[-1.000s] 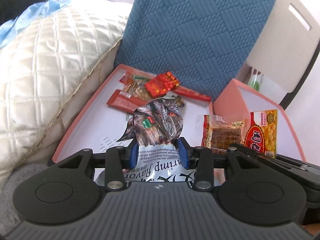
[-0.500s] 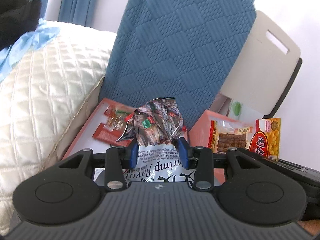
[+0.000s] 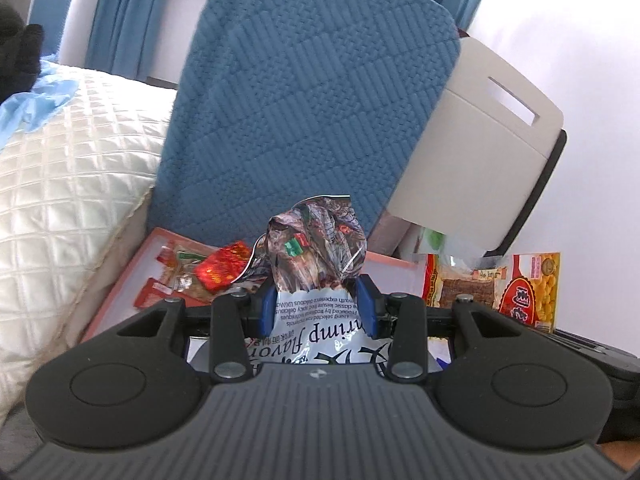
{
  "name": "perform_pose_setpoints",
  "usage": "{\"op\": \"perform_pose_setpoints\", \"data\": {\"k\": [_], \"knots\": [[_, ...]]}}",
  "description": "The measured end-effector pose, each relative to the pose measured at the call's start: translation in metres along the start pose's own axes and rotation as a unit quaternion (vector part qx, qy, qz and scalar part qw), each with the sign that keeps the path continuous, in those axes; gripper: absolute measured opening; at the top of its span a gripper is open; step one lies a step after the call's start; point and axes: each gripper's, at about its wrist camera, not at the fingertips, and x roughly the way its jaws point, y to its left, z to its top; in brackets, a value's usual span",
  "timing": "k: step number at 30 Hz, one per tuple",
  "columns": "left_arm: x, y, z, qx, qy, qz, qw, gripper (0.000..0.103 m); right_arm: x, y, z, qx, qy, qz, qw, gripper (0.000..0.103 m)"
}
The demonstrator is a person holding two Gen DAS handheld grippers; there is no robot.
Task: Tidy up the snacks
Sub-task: 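Carry the orange-red packet with right gripper while left carries Shrimp packet over pink-rimmed box, then open both grippers to drop the two packets into the pink-rimmed box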
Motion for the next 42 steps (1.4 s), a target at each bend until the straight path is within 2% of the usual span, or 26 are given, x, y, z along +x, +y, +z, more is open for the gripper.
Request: {"op": "perform_pose_setpoints", "data": {"k": [11, 20, 33, 42], "knots": [[0.029, -0.058, 0.000, 0.029, 0.016, -0.038, 0.9987, 0.047, -0.010, -0.045, 0.007, 0.009, -0.017, -0.029, 0.999, 0.008], [0.074, -0.108, -0.027, 0.064, 0.061, -0.059, 0.9943, 0.047, -0.001, -0.099, -0.008, 0.023, 0.002, -0.074, 0.997, 0.008], [0.139, -0.132, -0.071, 0.084, 0.134, -0.067, 0.9851, 0.047, 0.036, -0.162, -0.042, 0.057, 0.058, -0.115, 0.990, 0.009], [0.157, -0.134, -0.081, 0.088, 0.158, -0.068, 0.9811, 0.049, 0.056, -0.182, -0.058, 0.081, 0.087, -0.122, 0.985, 0.009]]}}
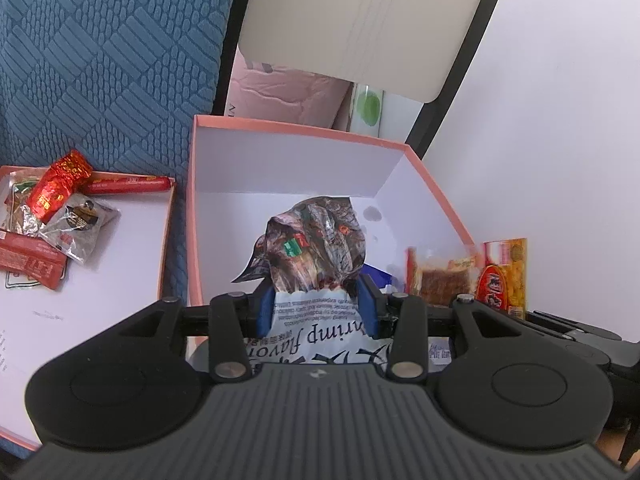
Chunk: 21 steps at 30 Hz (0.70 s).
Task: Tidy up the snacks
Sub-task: 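Open both grippers to drop the two packets into the pink-rimmed box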
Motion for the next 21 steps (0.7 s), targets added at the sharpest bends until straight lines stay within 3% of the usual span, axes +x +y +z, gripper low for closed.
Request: {"op": "perform_pose_setpoints", "data": {"k": [4, 6, 7, 8, 9, 10, 21], "knots": [[-0.004, 0.000, 0.000, 0.001, -0.010, 0.009, 0.9999, 0.062, 0.002, -0.007, -0.001, 0.024, -0.002, 0.011, 1.000, 0.011], [-0.008, -0.001, 0.002, 0.006, -0.014, 0.012, 0.9998, 0.076, -0.001, -0.009, -0.001, 0.034, -0.002, 0.013, 0.999, 0.011], [-0.011, -0.001, 0.003, 0.009, -0.017, 0.012, 0.9997, 0.077, -0.001, -0.010, -0.001, 0.034, -0.002, 0.009, 0.999, 0.014], [-0.014, -0.001, 0.004, 0.011, -0.021, 0.012, 0.9997, 0.077, -0.002, -0.009, -0.001, 0.033, -0.001, 0.001, 0.999, 0.023], [-0.017, -0.001, 0.004, 0.010, -0.023, 0.011, 0.9996, 0.077, -0.005, -0.010, -0.002, 0.034, -0.002, -0.001, 0.999, 0.048], [-0.020, 0.000, 0.005, 0.010, -0.025, 0.008, 0.9996, 0.077, -0.008, -0.011, -0.002, 0.036, -0.007, 0.000, 0.999, 0.066], [-0.080, 0.002, 0.016, 0.018, -0.083, 0.001, 0.9964, 0.077, -0.048, 0.003, 0.014, 0.029, -0.057, 0.023, 0.998, 0.066]]}}
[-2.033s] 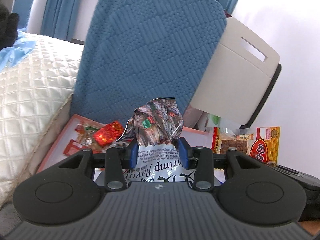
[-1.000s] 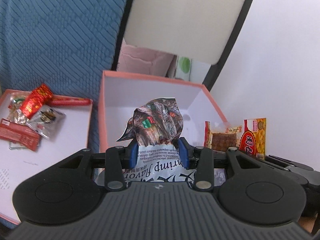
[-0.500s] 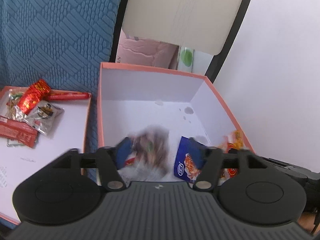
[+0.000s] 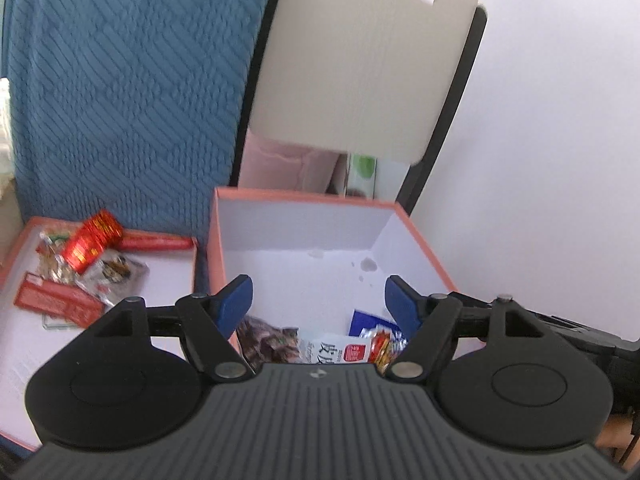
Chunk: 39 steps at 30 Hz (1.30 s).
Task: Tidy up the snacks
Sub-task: 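Open both grippers to drop the two packets into the pink-rimmed box, then move both open grippers back over the snack tray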
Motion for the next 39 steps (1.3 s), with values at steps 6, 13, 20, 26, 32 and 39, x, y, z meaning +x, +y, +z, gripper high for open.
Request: {"op": "perform_pose_setpoints", "data": {"k": [6, 13, 20, 26, 32, 39], "knots": [[-0.040, 0.006, 0.010, 0.003, -0.042, 0.002, 0.9991, 0.077, -0.029, 0.021, 0.011, -0.010, -0.035, 0.025, 0.999, 0.066], [-0.074, 0.026, 0.008, -0.002, -0.067, 0.010, 0.9977, 0.077, -0.053, 0.049, 0.012, -0.033, -0.060, 0.054, 0.996, 0.066], [-0.104, 0.044, 0.005, 0.000, -0.091, 0.015, 0.9958, 0.077, -0.066, 0.073, 0.007, -0.035, -0.059, 0.075, 0.995, 0.066], [-0.118, 0.065, 0.000, -0.013, -0.098, 0.021, 0.9949, 0.077, -0.075, 0.097, 0.002, -0.049, -0.067, 0.086, 0.993, 0.066], [-0.126, 0.091, -0.011, -0.031, -0.096, 0.031, 0.9944, 0.077, -0.076, 0.118, -0.007, -0.063, -0.059, 0.090, 0.992, 0.066], [-0.122, 0.121, -0.030, -0.052, -0.077, 0.039, 0.9949, 0.077, -0.067, 0.134, -0.027, -0.076, -0.040, 0.091, 0.992, 0.066]]}}
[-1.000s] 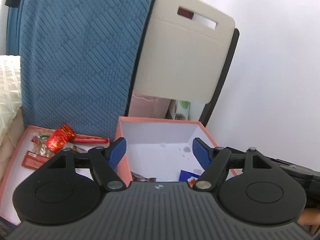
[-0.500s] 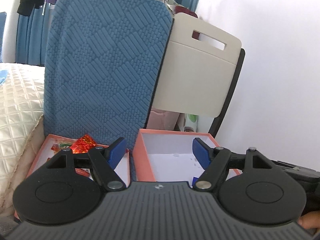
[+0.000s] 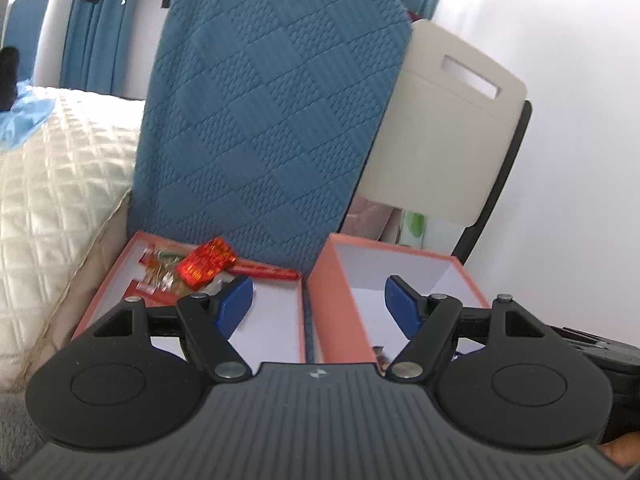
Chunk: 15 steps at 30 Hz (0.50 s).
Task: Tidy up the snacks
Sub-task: 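Move both open grippers back over the snack tray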
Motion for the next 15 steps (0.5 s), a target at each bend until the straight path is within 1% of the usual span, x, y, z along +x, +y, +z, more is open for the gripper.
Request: {"op": "perform_pose_setpoints", "data": {"k": [8, 15], "knots": [[0.006, 0.027, -0.014, -0.021, 0.020, 0.009, 0.9995, 0.077, 0.017, 0.018, -0.023, -0.017, 0.035, 0.006, 0.999, 0.066], [0.009, 0.047, -0.021, -0.034, 0.033, 0.017, 0.9987, 0.077, 0.025, 0.030, -0.035, -0.025, 0.052, 0.007, 0.998, 0.066]]}}
